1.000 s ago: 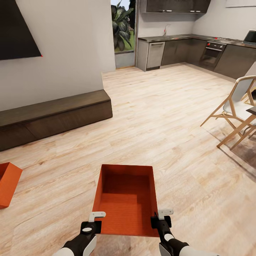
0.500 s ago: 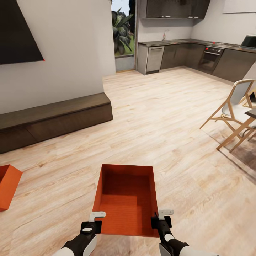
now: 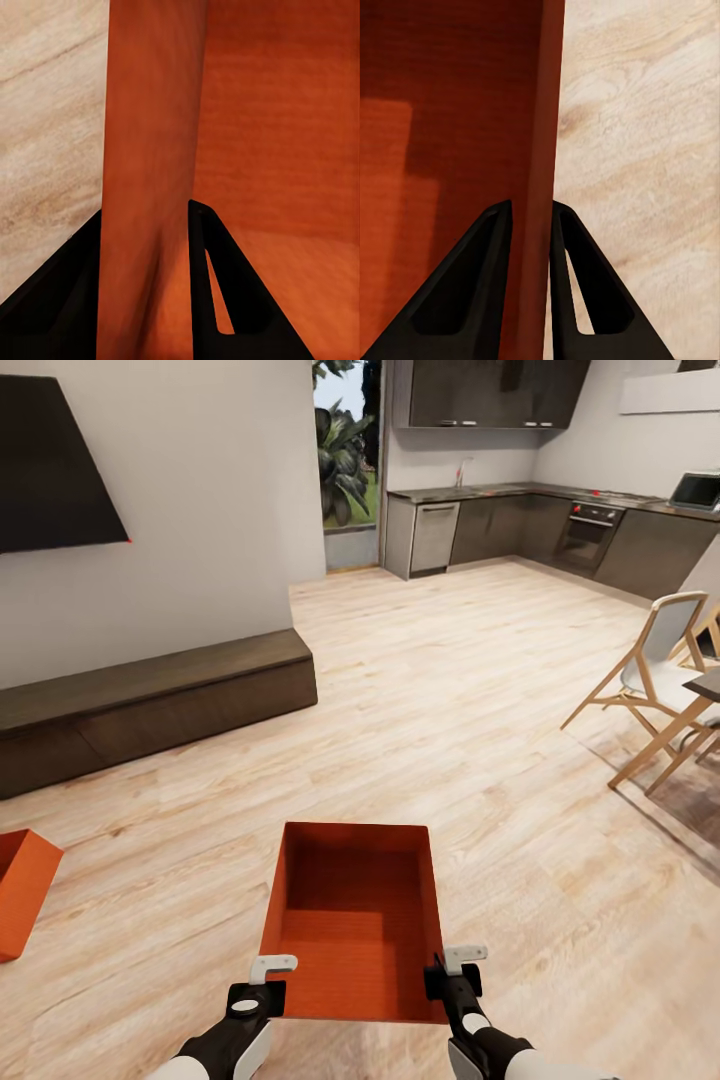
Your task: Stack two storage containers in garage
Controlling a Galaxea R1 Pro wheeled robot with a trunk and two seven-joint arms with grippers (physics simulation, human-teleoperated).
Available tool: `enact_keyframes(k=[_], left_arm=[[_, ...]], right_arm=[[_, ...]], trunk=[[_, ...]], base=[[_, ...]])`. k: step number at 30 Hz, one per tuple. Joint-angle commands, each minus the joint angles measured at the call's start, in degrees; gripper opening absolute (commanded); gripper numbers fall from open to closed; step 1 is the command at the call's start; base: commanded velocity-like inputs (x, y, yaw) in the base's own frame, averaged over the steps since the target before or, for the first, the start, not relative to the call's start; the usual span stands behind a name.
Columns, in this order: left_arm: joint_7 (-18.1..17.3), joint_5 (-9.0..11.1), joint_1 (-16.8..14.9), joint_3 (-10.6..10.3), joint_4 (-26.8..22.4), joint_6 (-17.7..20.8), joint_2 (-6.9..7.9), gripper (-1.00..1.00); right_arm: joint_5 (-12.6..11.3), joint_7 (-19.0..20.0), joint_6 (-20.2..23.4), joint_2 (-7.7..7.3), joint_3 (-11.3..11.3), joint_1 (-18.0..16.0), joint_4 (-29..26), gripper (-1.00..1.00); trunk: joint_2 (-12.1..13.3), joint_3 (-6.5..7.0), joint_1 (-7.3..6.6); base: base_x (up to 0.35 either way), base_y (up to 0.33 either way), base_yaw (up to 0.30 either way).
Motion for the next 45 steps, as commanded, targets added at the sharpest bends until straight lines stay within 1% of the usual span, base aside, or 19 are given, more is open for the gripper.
enact_keyframes(k=[1, 22, 34, 45], left_arm=[[0.7, 1.0, 0.0, 0.1, 0.3, 0.0, 0.02, -1.00], [0.7, 1.0, 0.0, 0.0, 0.3, 0.0, -0.01, -1.00], [0.7, 1.0, 0.0, 0.0, 0.3, 0.0, -0.02, -1.00], [0.7, 1.0, 0.0, 0.0, 0.3, 0.0, -0.01, -1.00]], right_arm=[[-1.1, -1.1, -3.5, 0.00, -1.5, -0.1, 0.0, -1.00], [-1.1, -1.1, -2.4, -0.07, -1.6, -0.1, -0.1, -1.00], [-0.9, -1.1, -3.0, 0.17, -1.6, -0.1, -0.1, -1.00], [-1.1, -1.1, -2.9, -0.08, -1.7, -0.1, 0.0, -1.00]], trunk=[[0.0, 0.06, 0.00], [0.0, 1.47, 0.00], [0.0, 2.07, 0.00], [0.0, 2.71, 0.00]], base=[[0.000, 0.000, 0.000], [0.000, 0.000, 0.072], [0.000, 0.000, 0.087], [0.000, 0.000, 0.089]])
